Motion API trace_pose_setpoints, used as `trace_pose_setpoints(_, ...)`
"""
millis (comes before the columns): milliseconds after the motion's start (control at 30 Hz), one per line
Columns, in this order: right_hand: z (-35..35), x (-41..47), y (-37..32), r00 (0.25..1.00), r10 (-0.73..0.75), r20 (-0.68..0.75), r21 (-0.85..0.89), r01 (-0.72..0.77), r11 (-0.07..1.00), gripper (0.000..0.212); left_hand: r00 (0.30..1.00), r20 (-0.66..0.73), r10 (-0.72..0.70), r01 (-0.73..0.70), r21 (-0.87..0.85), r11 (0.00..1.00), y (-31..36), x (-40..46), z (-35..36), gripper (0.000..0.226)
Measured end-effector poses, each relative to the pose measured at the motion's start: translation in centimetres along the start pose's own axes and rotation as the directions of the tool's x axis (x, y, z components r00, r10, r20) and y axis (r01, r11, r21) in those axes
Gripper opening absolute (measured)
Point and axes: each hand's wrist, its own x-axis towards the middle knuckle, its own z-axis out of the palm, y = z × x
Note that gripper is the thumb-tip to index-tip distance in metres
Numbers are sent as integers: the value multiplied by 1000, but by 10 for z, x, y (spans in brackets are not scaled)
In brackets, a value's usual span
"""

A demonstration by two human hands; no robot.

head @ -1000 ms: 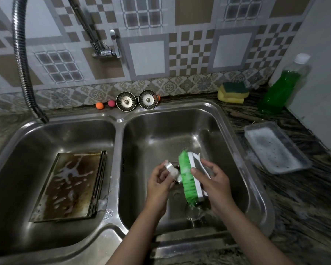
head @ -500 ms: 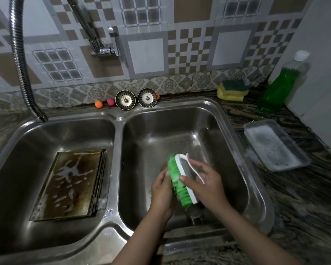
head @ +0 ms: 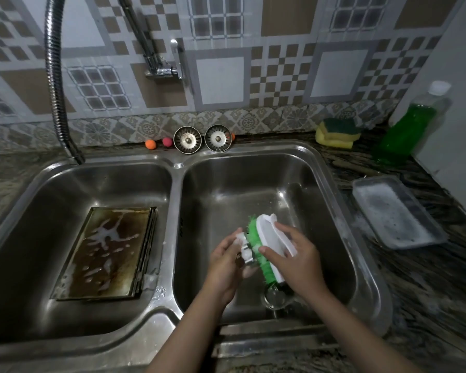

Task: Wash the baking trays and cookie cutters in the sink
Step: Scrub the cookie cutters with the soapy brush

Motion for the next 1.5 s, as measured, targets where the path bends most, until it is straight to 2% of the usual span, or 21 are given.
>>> trace_pose_setpoints(67,-5,5,-8,1000,-20,-23,-42,19,999,57,999,53,12,-13,20,1000,9,-4,-6,24)
trace_pose_setpoints(200,-10,-3,-19,999,-35,-11,17,36,999,56,986,126,105,-118,94,989,50,-17,-36,35)
trace_pose_setpoints(300,-14,-14,-14,999,-25,43,6,24,1000,56,978,65,196,-205,165,965,91,-29,-79,37)
trace_pose_setpoints(400,-16,-22,-5,998,-7,57,-14,7,1000,54,965,-57,257,-216,390,895,121,-36,-123,24)
trace_pose_setpoints(500,-14,-27,-1,997,7,75,-24,-6,1000,52,969,-133,210,-76,647,759,126,-27,-157,18)
trace_pose_setpoints(600,-10,-32,-1,993,18,116,-22,-16,1000,53,977,-151,152,40,825,563,112,-5,-180,19)
trace_pose_setpoints(667,-7,-36,-3,991,20,136,-14,-18,1000,54,974,-140,176,47,892,450,98,11,-191,19)
trace_pose_setpoints(733,-6,-38,-4,988,24,152,-16,-22,1000,57,980,-97,175,43,956,291,88,25,-203,24)
trace_pose_setpoints(800,-6,-38,-4,987,34,156,-11,-32,999,58,991,-57,118,40,990,138,83,36,-212,32)
trace_pose_setpoints(833,-7,-39,-3,987,39,154,-5,-39,999,57,995,-50,89,40,993,111,83,39,-216,36)
trace_pose_setpoints(900,-11,-38,-1,989,45,140,2,-46,999,54,995,-36,91,24,992,127,91,40,-214,38)
trace_pose_setpoints(967,-17,-37,2,993,46,110,-13,-45,999,56,976,-12,217,-27,983,180,106,35,-205,37)
trace_pose_setpoints(1067,-28,-30,4,998,45,41,-29,-44,999,54,899,92,427,-227,934,277,129,21,-173,35)
trace_pose_setpoints(1133,-36,-23,2,999,40,-3,-57,-40,998,51,862,217,459,-373,883,283,132,8,-135,35)
trace_pose_setpoints(1233,-49,-15,1,995,60,-80,-95,-68,993,53,867,372,333,-469,836,287,106,0,-75,35)
trace_pose_setpoints(1367,-64,-11,10,990,86,-109,-174,-104,979,59,825,565,-16,-555,814,173,39,19,-29,37)
trace_pose_setpoints(1433,-68,-11,13,988,90,-124,-132,-106,986,59,789,594,-156,-593,803,56,7,37,-18,41)
trace_pose_setpoints(1500,-71,-11,15,987,99,-128,-94,-111,989,59,770,584,-257,-625,772,-115,-19,53,-7,49)
